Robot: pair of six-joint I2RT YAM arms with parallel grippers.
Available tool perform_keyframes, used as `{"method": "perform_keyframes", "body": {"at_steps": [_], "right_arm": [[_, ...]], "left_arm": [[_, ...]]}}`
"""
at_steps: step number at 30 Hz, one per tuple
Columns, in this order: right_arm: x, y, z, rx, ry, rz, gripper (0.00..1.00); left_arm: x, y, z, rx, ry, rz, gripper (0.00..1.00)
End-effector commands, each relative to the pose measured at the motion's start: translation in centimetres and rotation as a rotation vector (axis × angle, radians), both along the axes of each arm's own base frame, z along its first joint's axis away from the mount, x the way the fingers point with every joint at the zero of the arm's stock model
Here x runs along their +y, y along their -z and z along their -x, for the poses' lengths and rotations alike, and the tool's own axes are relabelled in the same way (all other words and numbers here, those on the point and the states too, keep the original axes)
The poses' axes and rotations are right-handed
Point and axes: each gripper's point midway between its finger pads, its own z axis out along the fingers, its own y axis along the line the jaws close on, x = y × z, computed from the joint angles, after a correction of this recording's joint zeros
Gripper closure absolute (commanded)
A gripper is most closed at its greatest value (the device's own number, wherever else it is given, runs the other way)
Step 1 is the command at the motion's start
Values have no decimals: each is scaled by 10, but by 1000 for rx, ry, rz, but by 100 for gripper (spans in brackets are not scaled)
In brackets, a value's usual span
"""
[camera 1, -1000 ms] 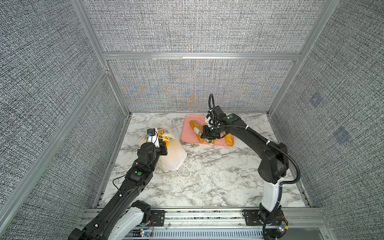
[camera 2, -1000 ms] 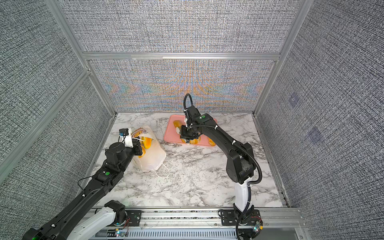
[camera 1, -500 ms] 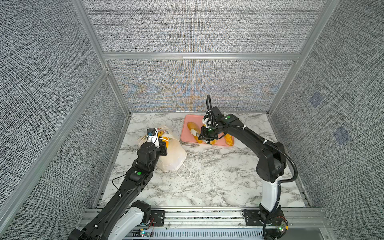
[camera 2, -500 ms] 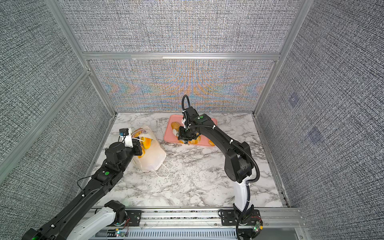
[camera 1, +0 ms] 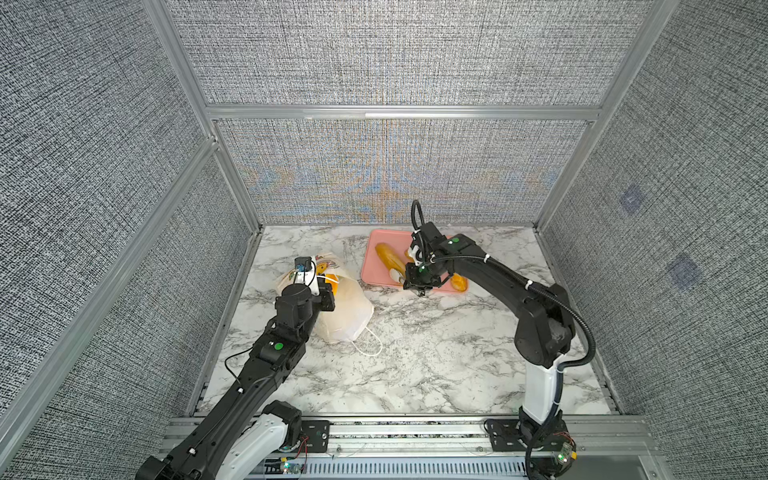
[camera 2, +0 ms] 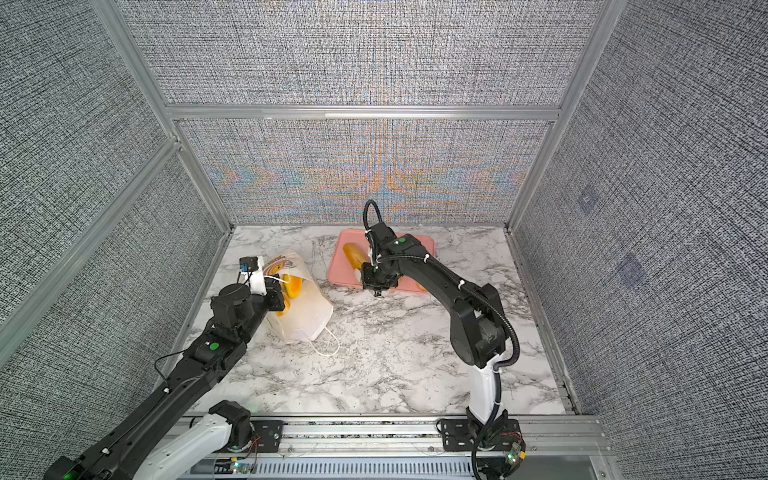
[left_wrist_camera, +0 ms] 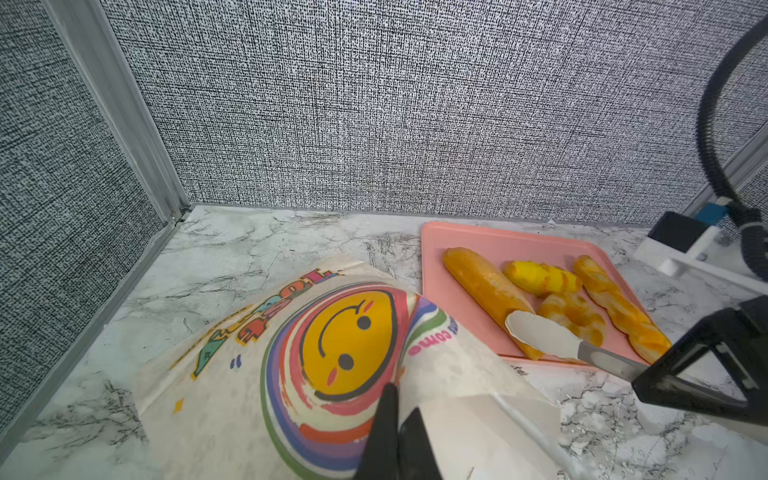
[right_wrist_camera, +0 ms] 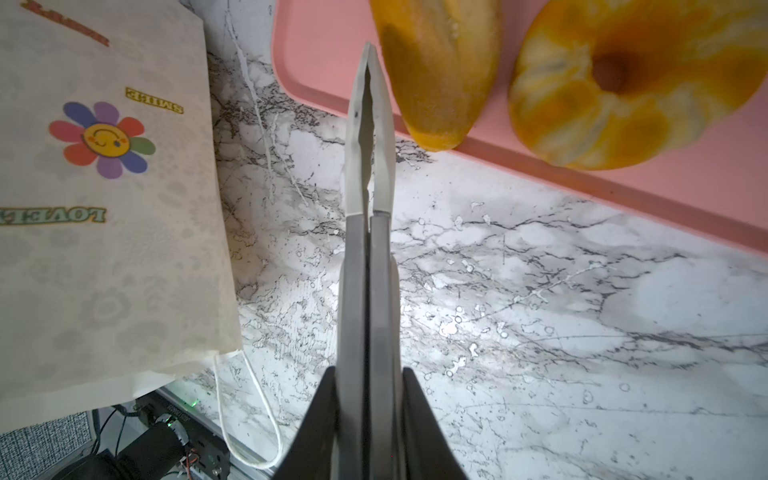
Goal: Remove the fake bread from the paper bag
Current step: 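Open the tongs to release the baguette and lift them off the tray, then move the tongs with the right gripper back into the bag opening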
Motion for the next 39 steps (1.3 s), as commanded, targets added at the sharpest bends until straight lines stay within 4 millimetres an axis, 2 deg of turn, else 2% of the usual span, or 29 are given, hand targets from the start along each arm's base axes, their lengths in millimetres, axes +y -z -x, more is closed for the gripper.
{"method": "perform_keyframes", "body": {"at_steps": [1, 7, 12, 16, 19, 20, 27, 30, 35, 39], "right_arm": [[6, 5, -15, -26, -6, -11, 100], [21, 14, -41, -32, -13, -45, 100], [34, 12, -56, -42, -16, -82, 100], [37, -1, -49, -45, -30, -89, 100], [33, -12, -34, -49, -38, -96, 100], [32, -24, -29, -69, -38, -118, 100], [7, -69, 30, -133, -38, -214, 100], [4, -78, 70, -132, -75, -254, 100], [9, -86, 153, -118, -140, -340, 100], [15, -92, 195, -110, -138, -438, 100]], "left_arm": [[-3, -4, -1, -11, 10, 17, 100], [-2, -4, -1, -10, 9, 15, 100], [-2, -5, -1, -10, 7, 12, 100], [-2, -4, -2, -7, 6, 3, 100], [-3, -5, -2, -7, 13, -8, 100], [-3, -4, -2, -4, 18, -16, 100], [-13, -1, 5, -6, 109, -77, 100], [-17, -1, 9, -5, 144, -103, 100], [-15, 5, 13, 23, 149, -125, 100], [-14, 10, 14, 37, 147, -119, 100]]}}
